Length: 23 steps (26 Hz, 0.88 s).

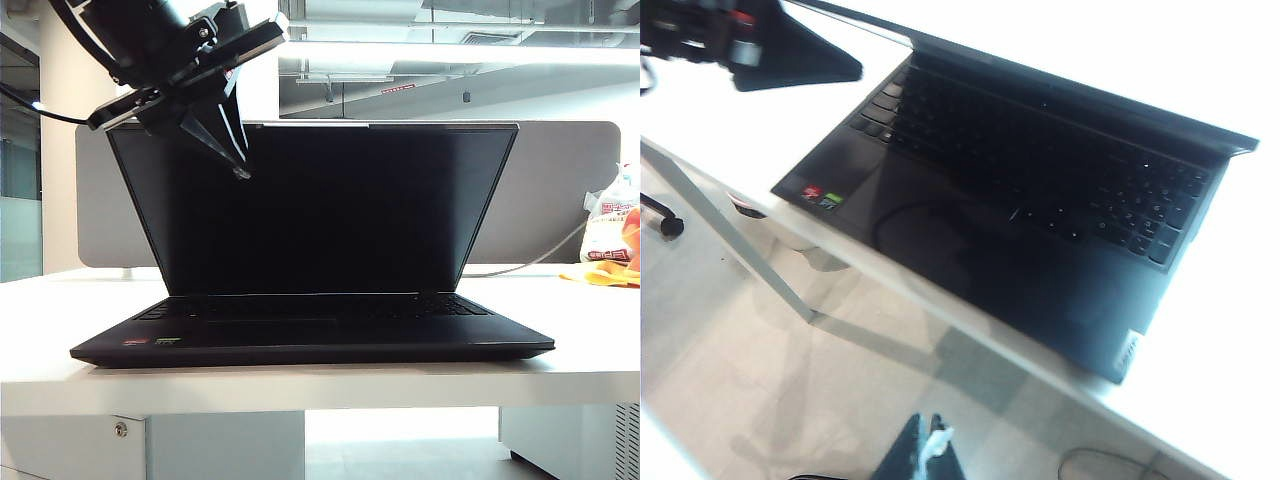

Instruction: Open the lid of the laptop and use the keypad to enter the password "123".

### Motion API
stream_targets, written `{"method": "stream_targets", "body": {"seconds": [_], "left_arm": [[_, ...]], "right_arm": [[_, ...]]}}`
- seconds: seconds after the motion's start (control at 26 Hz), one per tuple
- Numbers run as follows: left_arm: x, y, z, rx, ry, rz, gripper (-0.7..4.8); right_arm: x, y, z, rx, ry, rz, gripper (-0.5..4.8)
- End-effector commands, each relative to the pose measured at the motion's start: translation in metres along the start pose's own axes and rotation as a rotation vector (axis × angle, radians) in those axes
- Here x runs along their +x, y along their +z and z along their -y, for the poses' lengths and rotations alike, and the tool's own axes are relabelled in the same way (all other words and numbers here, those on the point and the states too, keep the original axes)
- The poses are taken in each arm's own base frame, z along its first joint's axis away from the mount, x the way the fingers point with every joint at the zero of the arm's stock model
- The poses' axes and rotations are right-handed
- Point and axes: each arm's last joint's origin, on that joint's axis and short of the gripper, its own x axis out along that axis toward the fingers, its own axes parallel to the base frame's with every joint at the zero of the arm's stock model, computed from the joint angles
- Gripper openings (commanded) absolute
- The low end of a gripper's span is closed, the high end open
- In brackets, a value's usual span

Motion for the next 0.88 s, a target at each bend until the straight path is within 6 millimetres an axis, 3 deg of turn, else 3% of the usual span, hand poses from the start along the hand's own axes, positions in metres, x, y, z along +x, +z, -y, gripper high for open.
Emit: {"method": "stream_targets", "body": {"seconds": [0.04, 0.31, 0.5, 0.88], "left_arm": [[0.0, 0.002, 0.0, 0.0, 0.003, 0.005, -0.06], [0.006, 0.0, -0.001, -0.009, 0.003, -0.005, -0.06], [0.013, -0.001, -0.003, -0.015, 0.011, -0.02, -0.06], [0.019, 0.003, -0.019, -0.049, 0.055, -0.003, -0.06]], "right_arm": [[-0.017, 0.0, -0.001, 0.012, -0.069, -0.019, -0.09], [-0.047, 0.029, -0.003, -0.042, -0.119, 0.068, -0.09], [-0.039, 0.046, -0.008, -0.078, -0.131, 0.03, -0.09], [-0.036, 0.049, -0.009, -0.096, -0.131, 0.031, -0.09]]}}
